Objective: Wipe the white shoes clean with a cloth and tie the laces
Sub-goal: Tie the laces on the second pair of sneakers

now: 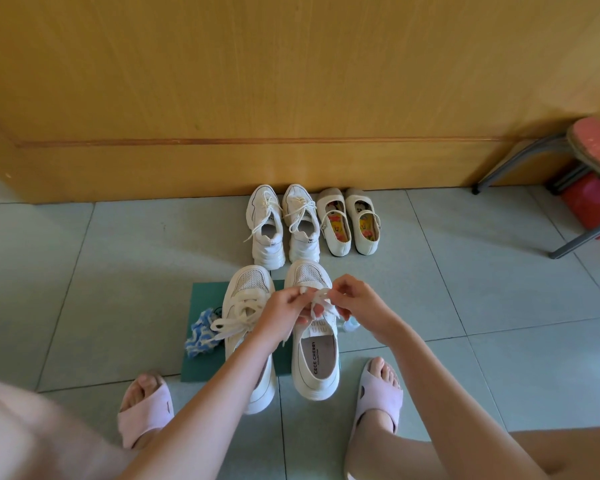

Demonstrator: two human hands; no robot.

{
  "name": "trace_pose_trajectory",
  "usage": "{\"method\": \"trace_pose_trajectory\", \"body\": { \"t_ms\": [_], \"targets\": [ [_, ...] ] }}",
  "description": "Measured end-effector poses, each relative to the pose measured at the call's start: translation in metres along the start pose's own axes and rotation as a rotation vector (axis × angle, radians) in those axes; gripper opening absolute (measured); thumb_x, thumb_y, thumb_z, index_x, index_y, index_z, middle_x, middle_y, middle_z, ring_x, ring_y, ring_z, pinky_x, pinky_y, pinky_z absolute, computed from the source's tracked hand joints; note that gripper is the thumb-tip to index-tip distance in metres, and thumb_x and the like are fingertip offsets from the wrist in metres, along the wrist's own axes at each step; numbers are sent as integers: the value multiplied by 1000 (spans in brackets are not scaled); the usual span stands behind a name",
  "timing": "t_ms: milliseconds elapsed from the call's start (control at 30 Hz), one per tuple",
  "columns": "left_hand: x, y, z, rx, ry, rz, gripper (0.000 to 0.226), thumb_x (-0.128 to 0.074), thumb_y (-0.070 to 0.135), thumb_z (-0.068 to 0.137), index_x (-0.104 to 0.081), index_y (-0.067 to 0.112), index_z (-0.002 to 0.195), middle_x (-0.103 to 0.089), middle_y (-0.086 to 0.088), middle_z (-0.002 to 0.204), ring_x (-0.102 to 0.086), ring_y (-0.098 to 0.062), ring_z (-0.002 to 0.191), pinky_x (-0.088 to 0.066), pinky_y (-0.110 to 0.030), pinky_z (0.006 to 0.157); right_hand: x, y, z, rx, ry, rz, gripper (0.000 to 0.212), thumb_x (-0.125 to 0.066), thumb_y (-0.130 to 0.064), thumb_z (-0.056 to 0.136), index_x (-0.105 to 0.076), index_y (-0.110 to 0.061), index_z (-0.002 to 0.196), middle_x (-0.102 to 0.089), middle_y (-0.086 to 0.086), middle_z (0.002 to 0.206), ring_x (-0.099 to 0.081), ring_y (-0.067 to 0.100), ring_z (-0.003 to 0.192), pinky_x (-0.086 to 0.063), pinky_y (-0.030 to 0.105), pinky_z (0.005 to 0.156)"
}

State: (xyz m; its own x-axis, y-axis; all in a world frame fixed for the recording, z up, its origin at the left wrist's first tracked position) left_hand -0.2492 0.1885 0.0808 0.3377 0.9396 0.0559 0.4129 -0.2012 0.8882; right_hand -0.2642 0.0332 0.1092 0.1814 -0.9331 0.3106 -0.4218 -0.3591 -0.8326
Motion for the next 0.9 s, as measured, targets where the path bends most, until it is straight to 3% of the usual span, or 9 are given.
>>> {"method": "trace_pose_trajectory", "body": {
  "t_ms": [100,233,333,400,500,600,733,900],
  "targets": [
    [-2,3,1,78,-27,-16,25,-53,30,95,-71,12,93,-68,-2,72,-59,-9,61,-48,-16,61,-3,-6,-3,27,8,16,8,-56,-11,92,-52,-12,86,-57,3,67,-44,12,53,-39,20,52],
    [-1,8,1,186,-74,-110,28,-58,29,91,-71,5,89,-62,-13,70,-49,-20,63,-45,-34,78,-5,-10,-3,130,-35,-180,7,-59,-13,91,-54,-14,85,-60,-5,72,-46,-2,51,-40,13,51],
    [-1,4,0,265,-82,-295,16,-63,20,88,-71,8,96,-62,-5,65,-43,-12,50,-43,-31,77,-6,-4,-4,165,-51,-304,15,-62,-15,88,-53,-23,79,-56,-10,74,-46,0,59,-40,13,57],
    [-2,2,-2,278,-87,-351,22,-66,16,86,-68,2,103,-60,-7,70,-44,-12,52,-46,-28,75,-6,0,-6,161,-75,-343,17,-64,-16,87,-53,-25,77,-56,-9,76,-47,3,64,-42,15,61],
    [-3,5,-5,236,-43,-228,25,-70,12,81,-70,4,105,-65,-7,78,-57,-13,60,-51,-17,64,-6,8,-5,91,-83,-295,14,-65,-13,86,-57,-22,79,-60,-7,79,-52,6,65,-48,21,65],
    [-1,9,-6,145,12,-68,17,-72,10,80,-71,11,97,-67,4,76,-62,1,58,-44,-6,49,-5,14,-5,3,-54,-170,9,-63,-13,87,-63,-18,94,-64,-2,83,-58,11,64,-54,25,69],
    [2,8,-4,50,25,42,16,-75,12,76,-72,14,92,-70,0,83,-66,-10,73,-50,-10,57,-13,12,-2,-24,-57,-194,25,-53,-10,93,-62,-13,116,-59,-3,83,-52,8,60,-47,14,58],
    [1,9,-7,-85,98,265,9,-75,18,77,-72,25,82,-69,10,82,-63,-4,78,-51,-18,69,-18,18,1,-66,-63,-161,21,-51,-16,95,-64,-14,111,-58,-8,81,-50,9,62,-46,19,61]
  ]
}}
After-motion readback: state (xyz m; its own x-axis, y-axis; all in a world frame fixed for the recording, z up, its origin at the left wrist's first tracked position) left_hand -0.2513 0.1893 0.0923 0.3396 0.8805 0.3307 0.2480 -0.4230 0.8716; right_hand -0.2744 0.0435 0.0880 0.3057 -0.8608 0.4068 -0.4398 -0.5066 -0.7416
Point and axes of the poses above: each hand's wrist, its own z-axis towards the middle knuckle, its own x-axis out of the back of the hand, y = z × x, the point moved 2 cm from there along z, towards the middle knuckle
